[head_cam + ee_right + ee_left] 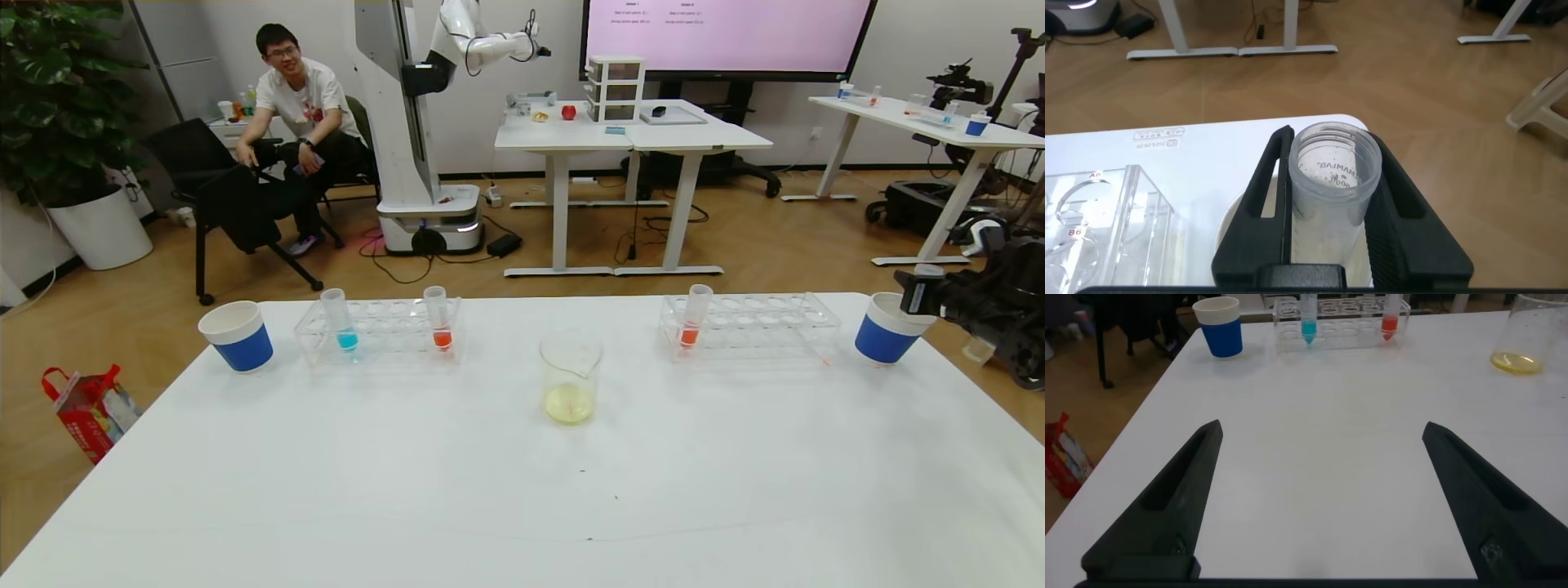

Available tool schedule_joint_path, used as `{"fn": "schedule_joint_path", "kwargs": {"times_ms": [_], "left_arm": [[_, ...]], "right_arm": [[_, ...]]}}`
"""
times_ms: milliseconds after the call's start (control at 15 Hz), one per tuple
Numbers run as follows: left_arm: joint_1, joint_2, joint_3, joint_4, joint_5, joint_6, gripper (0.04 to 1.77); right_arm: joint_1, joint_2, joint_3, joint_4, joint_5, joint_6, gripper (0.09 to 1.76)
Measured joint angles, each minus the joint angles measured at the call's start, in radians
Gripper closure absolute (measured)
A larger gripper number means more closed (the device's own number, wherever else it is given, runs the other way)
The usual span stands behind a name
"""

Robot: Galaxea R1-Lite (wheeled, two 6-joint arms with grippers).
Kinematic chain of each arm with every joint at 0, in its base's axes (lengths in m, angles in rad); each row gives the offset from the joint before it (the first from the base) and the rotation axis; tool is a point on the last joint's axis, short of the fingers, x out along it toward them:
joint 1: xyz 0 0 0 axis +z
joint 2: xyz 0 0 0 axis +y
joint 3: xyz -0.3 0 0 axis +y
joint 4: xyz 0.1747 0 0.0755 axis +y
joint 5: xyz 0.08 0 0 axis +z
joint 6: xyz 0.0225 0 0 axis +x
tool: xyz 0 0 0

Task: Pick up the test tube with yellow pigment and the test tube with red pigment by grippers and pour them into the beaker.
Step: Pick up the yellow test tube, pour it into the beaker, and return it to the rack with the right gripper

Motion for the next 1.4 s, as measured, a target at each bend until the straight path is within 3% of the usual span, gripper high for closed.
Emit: {"fn": "schedule_joint_path", "kwargs": {"times_ms": [267,333,400,533,600,1000,1400], "left_arm": [[0.0,0.0,0.0,0.0,0.0,0.0,0.1],[0.0,0.0,0.0,0.0,0.0,0.0,0.1],[0.0,0.0,0.0,0.0,0.0,0.0,0.1],[0.0,0.0,0.0,0.0,0.0,0.0,0.1],[0.0,0.0,0.0,0.0,0.0,0.0,0.1],[0.0,0.0,0.0,0.0,0.0,0.0,0.1],[0.0,0.0,0.0,0.0,0.0,0.0,0.1]], "right_arm": [[0.002,0.019,0.014,-0.063,0.008,0.001,1.34],[0.004,0.021,0.019,-0.066,0.008,0.002,1.27],[0.006,0.022,0.022,-0.066,0.009,0.004,1.05],[0.011,0.022,0.024,-0.067,0.009,0.007,0.34],[0.012,0.022,0.024,-0.067,0.009,0.007,0.15],[0.083,-0.036,0.022,-0.058,0.009,0.013,0.11],[0.341,-0.207,0.033,0.015,-0.029,0.088,0.11]]}}
